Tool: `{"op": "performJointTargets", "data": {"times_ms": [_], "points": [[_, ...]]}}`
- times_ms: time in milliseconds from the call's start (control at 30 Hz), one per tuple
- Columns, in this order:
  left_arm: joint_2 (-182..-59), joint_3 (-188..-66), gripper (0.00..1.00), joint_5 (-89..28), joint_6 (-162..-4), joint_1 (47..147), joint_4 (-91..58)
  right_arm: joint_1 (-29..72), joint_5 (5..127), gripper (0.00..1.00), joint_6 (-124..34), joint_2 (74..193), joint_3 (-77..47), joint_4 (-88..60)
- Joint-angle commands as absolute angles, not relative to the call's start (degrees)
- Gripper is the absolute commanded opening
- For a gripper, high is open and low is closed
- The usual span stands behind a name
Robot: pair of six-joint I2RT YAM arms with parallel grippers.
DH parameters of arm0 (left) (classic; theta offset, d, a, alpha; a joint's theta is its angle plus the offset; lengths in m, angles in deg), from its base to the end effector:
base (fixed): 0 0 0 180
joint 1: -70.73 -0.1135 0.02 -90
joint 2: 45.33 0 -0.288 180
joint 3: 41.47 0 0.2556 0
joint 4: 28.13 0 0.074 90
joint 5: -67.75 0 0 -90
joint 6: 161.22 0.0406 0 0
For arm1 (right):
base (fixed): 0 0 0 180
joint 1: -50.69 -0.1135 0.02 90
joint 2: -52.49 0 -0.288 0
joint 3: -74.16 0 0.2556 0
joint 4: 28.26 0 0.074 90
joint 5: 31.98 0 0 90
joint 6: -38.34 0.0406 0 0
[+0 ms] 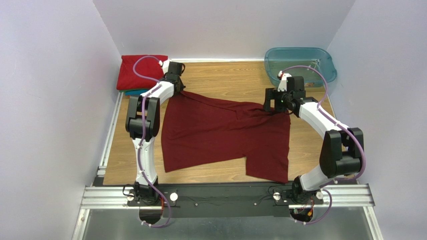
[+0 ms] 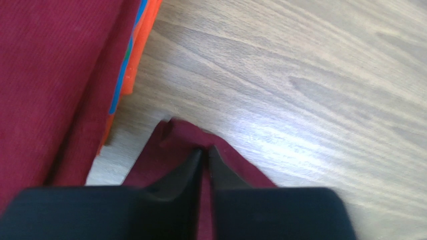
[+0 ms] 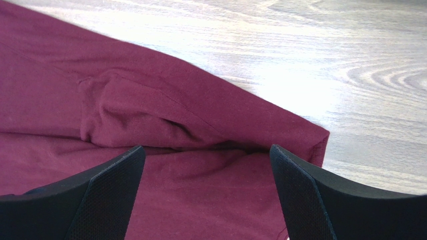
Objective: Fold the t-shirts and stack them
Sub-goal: Flatten the tshirt out
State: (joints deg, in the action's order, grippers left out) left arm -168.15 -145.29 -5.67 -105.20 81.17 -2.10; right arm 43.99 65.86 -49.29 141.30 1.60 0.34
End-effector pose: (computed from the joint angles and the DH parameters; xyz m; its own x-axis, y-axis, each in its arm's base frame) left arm 0.4914 -0.0788 0.1924 -0.5632 -0.4409 -0.6989 -0.4093 0.8836 -0.2276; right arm 0.3374 0.0452 0.2494 -0.7086 -0.0420 -0.7044 -0.1825 0.9752 0.1254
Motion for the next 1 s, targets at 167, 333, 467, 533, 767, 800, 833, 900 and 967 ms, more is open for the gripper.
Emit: {"op": "performJointTargets", "data": {"times_ms": [167, 333, 467, 533, 767, 800, 833, 900, 967], "points": [[-166.89, -145.14, 0.00, -6.43, -103.57, 80.13, -3.30, 39.53, 58.56, 0.96, -53.86, 145.29, -0.50, 1.05], [-164.16, -141.89, 0.00, -7.22, -103.22, 79.96, -5.76, 38.12, 48.28, 0.80, -53.42, 149.16, -2.78, 3.16], [-162.49, -140.05, 0.00, -8.54, -102.95, 79.96, -7.25, 38.03, 45.10, 0.74, -50.27, 150.40, -4.10, 3.07], [-161.88, -139.69, 0.00, -8.54, -102.95, 79.96, -7.43, 38.12, 45.28, 0.74, -49.29, 150.83, -4.72, 2.98], [-161.61, -139.86, 0.00, -9.24, -102.51, 79.96, -7.78, 38.12, 50.28, 0.71, -48.94, 151.54, -3.14, 3.07], [-161.52, -139.86, 0.00, -9.24, -102.51, 79.96, -7.70, 37.95, 50.55, 0.71, -48.76, 151.63, -2.87, 3.16], [-161.26, -139.78, 0.00, -9.24, -102.60, 79.96, -7.78, 37.94, 49.68, 0.70, -48.15, 151.80, -2.78, 3.07], [-160.82, -139.16, 0.00, -9.07, -102.60, 79.96, -7.87, 37.94, 46.79, 0.68, -47.71, 152.59, -2.61, 3.07], [-160.38, -138.81, 0.00, -9.15, -102.69, 79.96, -8.13, 37.94, 45.37, 0.61, -47.09, 153.03, -2.78, 3.16]]}}
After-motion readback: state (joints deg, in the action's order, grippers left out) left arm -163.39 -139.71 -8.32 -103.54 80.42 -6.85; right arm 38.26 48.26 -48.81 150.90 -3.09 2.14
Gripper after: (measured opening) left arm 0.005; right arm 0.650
